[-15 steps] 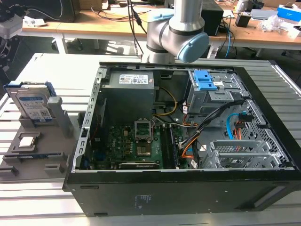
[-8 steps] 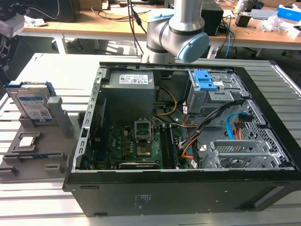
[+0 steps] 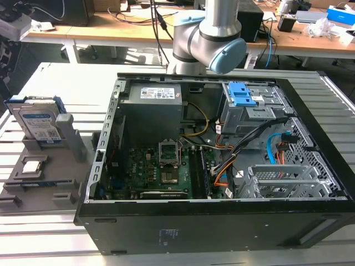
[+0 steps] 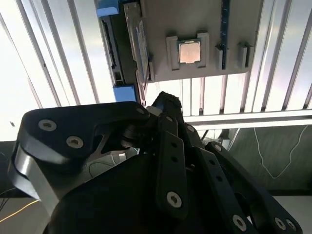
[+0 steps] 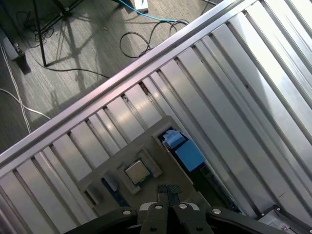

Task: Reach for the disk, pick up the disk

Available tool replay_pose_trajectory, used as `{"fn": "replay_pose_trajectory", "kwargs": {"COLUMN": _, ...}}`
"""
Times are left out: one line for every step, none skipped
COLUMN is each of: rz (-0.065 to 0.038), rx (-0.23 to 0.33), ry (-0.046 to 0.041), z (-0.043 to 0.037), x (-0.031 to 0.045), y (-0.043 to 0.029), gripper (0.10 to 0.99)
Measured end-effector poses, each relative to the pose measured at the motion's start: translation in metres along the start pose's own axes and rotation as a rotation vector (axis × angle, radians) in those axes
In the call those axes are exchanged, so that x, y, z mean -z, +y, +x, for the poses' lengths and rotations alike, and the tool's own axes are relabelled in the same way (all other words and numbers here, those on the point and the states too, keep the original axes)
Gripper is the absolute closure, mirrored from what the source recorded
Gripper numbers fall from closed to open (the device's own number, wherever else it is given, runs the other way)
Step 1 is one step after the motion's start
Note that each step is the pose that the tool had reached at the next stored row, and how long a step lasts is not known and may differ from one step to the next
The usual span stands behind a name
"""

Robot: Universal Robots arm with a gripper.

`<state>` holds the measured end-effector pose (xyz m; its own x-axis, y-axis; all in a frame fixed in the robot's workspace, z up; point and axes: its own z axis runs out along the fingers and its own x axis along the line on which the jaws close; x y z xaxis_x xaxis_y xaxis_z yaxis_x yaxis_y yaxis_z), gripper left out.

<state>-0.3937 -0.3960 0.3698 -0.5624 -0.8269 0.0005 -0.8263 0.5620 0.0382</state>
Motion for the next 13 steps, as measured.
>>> {"fn": "replay_pose_trajectory", "kwargs": {"rz": 0.000, "rx": 0.008, "ry": 0.0003, "z": 0.0000, "x": 0.0000, "y": 0.0000, "gripper": 0.980}}
{"fn": "replay_pose_trajectory", "kwargs": {"rz": 0.000, "rx": 0.018, "ry": 0.0007, "z": 0.0000, "x": 0.0000, "y": 0.0000, "gripper": 0.980}}
{"fn": "replay_pose_trajectory", "kwargs": {"rz": 0.000, "rx": 0.027, "ry": 0.0011, "z": 0.0000, "x": 0.0000, "y": 0.0000, "gripper": 0.980}}
{"fn": "replay_pose_trajectory", "kwargs": {"rz": 0.000, "rx": 0.036, "ry": 0.0014, "z": 0.0000, "x": 0.0000, "y": 0.0000, "gripper": 0.980}}
{"fn": "replay_pose_trajectory", "kwargs": {"rz": 0.000, "rx": 0.045, "ry": 0.0017, "z": 0.0000, "x": 0.0000, "y": 0.0000, "gripper": 0.980}}
{"fn": "replay_pose_trajectory", "kwargs": {"rz": 0.000, "rx": 0.054, "ry": 0.0020, "z": 0.0000, "x": 0.0000, "y": 0.0000, "gripper": 0.980}}
{"fn": "replay_pose_trajectory", "kwargs": {"rz": 0.000, "rx": 0.063, "ry": 0.0023, "z": 0.0000, "x": 0.0000, "y": 0.0000, "gripper": 0.980}}
{"fn": "replay_pose_trajectory", "kwargs": {"rz": 0.000, "rx": 0.070, "ry": 0.0027, "z": 0.0000, "x": 0.0000, "y": 0.0000, "gripper": 0.980}}
{"fn": "replay_pose_trajectory", "kwargs": {"rz": 0.000, "rx": 0.078, "ry": 0.0030, "z": 0.0000, "x": 0.0000, "y": 0.0000, "gripper": 0.980}}
{"fn": "replay_pose_trajectory", "kwargs": {"rz": 0.000, "rx": 0.088, "ry": 0.0033, "z": 0.0000, "x": 0.0000, "y": 0.0000, "gripper": 0.980}}
{"fn": "replay_pose_trajectory", "kwargs": {"rz": 0.000, "rx": 0.104, "ry": 0.0039, "z": 0.0000, "x": 0.0000, "y": 0.0000, "gripper": 0.980}}
{"fn": "replay_pose_trajectory", "kwargs": {"rz": 0.000, "rx": 0.124, "ry": 0.0047, "z": 0.0000, "x": 0.0000, "y": 0.0000, "gripper": 0.980}}
{"fn": "replay_pose_trajectory", "kwargs": {"rz": 0.000, "rx": 0.133, "ry": 0.0050, "z": 0.0000, "x": 0.0000, "y": 0.0000, "gripper": 0.980}}
